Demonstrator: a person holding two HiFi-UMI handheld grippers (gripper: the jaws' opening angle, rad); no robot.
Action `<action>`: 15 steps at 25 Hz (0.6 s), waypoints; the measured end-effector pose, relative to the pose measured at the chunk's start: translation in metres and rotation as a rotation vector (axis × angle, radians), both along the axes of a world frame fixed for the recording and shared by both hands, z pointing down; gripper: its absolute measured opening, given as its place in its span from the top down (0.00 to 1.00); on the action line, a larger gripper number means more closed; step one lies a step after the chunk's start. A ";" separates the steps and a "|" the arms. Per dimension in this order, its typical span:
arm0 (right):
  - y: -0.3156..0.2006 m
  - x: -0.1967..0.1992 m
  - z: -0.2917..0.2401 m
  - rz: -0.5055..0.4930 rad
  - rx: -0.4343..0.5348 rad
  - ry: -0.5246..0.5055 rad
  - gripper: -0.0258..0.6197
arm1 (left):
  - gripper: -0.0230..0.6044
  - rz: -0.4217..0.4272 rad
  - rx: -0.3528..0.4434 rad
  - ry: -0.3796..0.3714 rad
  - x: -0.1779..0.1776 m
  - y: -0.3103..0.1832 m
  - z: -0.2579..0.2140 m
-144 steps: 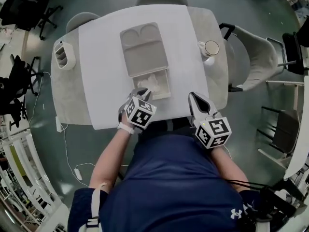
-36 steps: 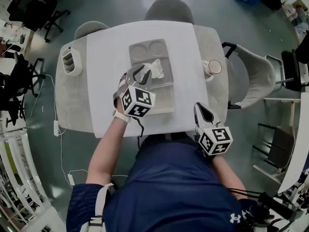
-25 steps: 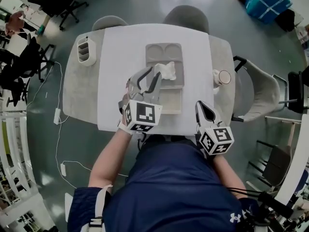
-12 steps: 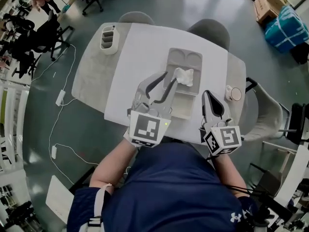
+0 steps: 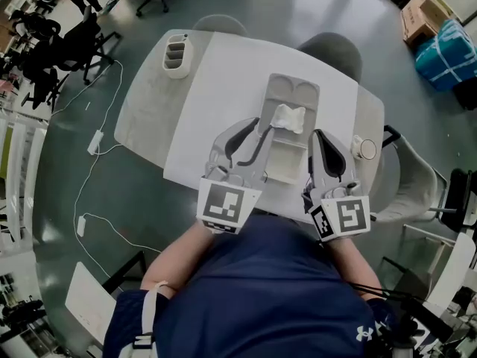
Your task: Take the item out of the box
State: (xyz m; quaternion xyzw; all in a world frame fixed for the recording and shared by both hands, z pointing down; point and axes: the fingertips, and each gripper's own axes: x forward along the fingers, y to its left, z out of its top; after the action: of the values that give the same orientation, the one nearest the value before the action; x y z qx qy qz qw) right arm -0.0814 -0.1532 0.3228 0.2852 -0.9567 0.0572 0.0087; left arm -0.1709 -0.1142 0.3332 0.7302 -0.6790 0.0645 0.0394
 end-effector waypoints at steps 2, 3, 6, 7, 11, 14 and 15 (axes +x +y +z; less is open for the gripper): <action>0.001 -0.002 0.004 -0.011 -0.005 0.002 0.96 | 0.80 -0.015 -0.005 0.033 0.000 0.003 0.004; 0.002 -0.004 0.005 -0.018 -0.008 0.002 0.96 | 0.80 -0.020 -0.007 0.050 0.001 0.003 0.005; 0.004 -0.008 0.005 -0.035 -0.008 -0.001 0.96 | 0.80 -0.018 -0.012 0.072 0.003 0.002 0.006; 0.004 -0.009 0.005 -0.038 -0.005 -0.001 0.96 | 0.80 -0.014 -0.013 0.066 0.003 0.001 0.007; 0.005 -0.008 0.007 -0.036 0.012 0.008 0.96 | 0.80 0.002 -0.018 0.043 0.003 0.001 0.011; 0.004 -0.007 0.009 -0.033 0.011 0.011 0.96 | 0.80 0.013 -0.022 0.044 0.005 0.000 0.015; 0.004 -0.007 0.009 -0.032 0.010 0.012 0.96 | 0.80 0.013 -0.023 0.052 0.005 0.000 0.015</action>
State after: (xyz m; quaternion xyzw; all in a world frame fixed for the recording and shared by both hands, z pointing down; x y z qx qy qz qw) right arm -0.0888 -0.1496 0.3319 0.2705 -0.9613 0.0505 0.0137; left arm -0.1655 -0.1144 0.3482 0.7355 -0.6722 0.0535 0.0653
